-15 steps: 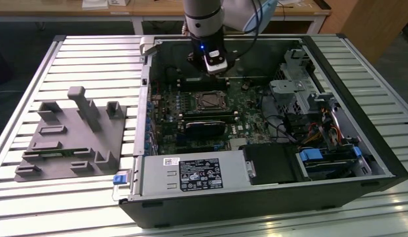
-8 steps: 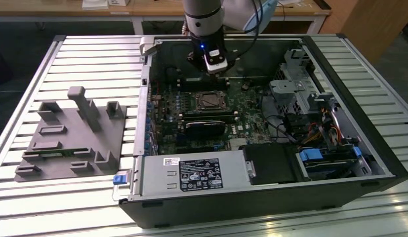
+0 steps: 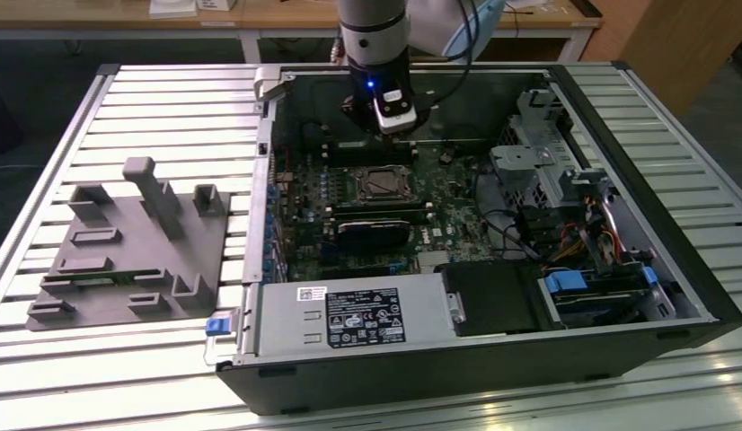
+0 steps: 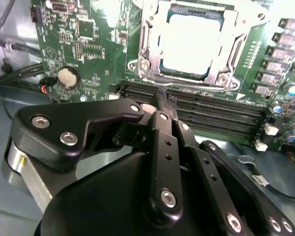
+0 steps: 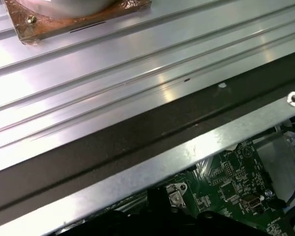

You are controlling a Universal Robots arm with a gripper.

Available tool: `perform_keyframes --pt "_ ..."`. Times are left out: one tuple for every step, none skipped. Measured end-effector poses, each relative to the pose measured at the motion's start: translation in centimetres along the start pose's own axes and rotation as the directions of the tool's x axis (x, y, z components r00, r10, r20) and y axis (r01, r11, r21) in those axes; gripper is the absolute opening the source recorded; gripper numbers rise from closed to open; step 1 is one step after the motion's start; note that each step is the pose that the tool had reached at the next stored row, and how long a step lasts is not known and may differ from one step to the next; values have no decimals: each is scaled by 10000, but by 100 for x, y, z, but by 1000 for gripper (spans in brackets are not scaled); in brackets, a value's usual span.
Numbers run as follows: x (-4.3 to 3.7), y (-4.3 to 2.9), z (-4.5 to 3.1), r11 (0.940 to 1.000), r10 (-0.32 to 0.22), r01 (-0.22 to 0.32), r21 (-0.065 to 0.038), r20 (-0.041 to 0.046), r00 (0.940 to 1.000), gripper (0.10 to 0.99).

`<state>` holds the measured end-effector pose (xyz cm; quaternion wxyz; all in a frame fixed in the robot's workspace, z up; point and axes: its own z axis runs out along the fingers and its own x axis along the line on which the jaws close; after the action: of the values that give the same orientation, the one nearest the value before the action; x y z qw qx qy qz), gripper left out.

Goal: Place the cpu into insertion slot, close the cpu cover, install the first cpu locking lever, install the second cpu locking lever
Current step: 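Install the first cpu locking lever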

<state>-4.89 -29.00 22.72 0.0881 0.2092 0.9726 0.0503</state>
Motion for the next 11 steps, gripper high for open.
perform_keyframes --pt "-8 0 2 10000 -9 9 68 -11 10000 106" --pt "-16 -3 3 9999 -15 15 115 -21 10000 106" --pt "-25 -7 4 9999 -20 20 165 -34 10000 106" --pt "-34 -12 4 9998 -25 26 212 -49 10000 106" --pt "-43 -17 5 9997 -29 31 257 -64 10000 106" --pt "-52 -23 5 9995 -33 36 302 -82 10000 106" --pt "-61 -30 6 9994 -37 41 341 -103 9999 106" --pt "-70 -38 7 9993 -40 45 383 -128 9999 106" --pt "-79 -46 7 9991 -42 49 426 -154 9999 106" --pt "-88 -55 7 9989 -44 53 468 -182 9998 106" --pt "-97 -67 7 9987 -44 54 501 -207 9998 106"
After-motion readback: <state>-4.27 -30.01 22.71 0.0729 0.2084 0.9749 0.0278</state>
